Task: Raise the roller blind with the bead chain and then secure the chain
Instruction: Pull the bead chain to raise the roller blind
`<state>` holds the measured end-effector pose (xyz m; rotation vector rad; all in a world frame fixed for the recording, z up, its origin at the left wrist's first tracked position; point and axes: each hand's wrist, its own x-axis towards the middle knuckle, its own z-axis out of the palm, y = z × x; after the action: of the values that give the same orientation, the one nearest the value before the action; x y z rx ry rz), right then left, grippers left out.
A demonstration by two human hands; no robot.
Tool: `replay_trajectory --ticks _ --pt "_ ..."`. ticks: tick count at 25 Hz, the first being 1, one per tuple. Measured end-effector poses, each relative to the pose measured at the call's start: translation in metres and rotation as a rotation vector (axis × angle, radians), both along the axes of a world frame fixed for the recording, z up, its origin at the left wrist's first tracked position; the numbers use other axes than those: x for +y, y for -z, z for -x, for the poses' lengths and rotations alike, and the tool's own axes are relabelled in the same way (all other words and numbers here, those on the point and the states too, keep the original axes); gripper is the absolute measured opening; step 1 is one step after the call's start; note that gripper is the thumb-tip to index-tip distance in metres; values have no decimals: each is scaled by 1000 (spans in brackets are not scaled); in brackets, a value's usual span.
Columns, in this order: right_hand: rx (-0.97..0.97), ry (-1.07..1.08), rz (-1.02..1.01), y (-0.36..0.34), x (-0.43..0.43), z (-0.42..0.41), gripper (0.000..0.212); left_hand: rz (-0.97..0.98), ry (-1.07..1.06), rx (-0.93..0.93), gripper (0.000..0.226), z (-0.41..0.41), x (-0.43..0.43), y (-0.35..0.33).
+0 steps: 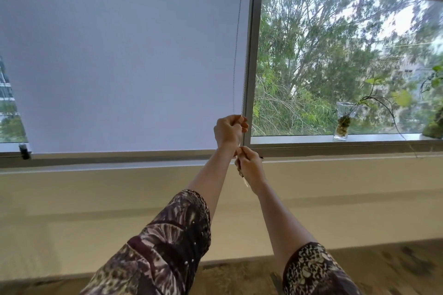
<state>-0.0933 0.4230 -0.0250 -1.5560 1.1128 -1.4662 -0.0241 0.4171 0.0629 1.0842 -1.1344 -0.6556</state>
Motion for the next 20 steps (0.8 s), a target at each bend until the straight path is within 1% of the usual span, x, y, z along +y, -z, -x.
replay_trajectory --ticks 2,5,9,12,14,17,20 --pt "13 -58 -91 -6 3 2 33 6 -33 -34 17 0 5 7" --pt "-28 -26 -134 -33 2 9 27 10 -64 -74 17 -5 7 8" --pt "-152 1 -25 -100 -3 13 33 4 -76 -175 20 -10 12 12" --pt "-148 15 82 -153 -3 7 29 0 -50 -124 28 -8 19 27" --pt "-129 26 104 -178 -4 4 25 -2 -23 -83 26 -10 21 37" --pt "-119 44 111 -187 -8 -2 21 14 12 -68 22 -15 22 43" --pt "-163 122 172 -178 -9 -9 19 29 46 -131 20 -19 24 40"
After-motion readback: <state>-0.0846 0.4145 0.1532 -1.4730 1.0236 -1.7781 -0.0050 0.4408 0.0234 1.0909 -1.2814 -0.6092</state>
